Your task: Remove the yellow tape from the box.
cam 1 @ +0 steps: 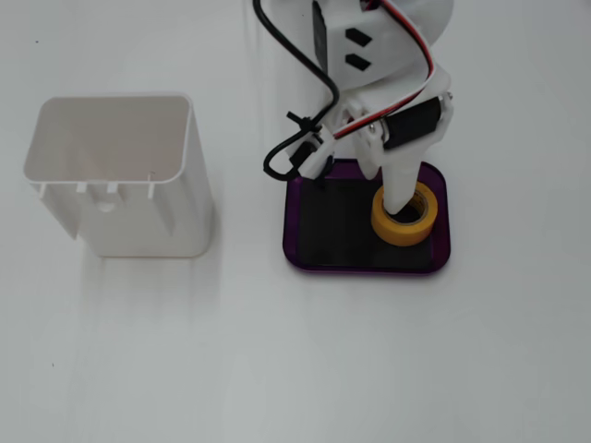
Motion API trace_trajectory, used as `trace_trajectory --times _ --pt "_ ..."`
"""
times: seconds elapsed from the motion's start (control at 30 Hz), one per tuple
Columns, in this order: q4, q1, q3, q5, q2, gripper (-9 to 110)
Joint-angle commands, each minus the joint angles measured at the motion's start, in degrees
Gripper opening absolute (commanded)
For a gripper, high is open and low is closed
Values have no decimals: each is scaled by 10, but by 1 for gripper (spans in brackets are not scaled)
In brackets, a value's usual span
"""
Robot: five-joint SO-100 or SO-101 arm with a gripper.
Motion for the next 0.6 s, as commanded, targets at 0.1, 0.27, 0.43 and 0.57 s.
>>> trace_trajectory --times 0.1,0.27,0.43,0.57 --pt "-4 -4 -1 3 4 13" --pt "-27 -4 37 3 5 13" --pt "-63 -4 70 4 5 13" --pt "-71 -4 74 4 5 13"
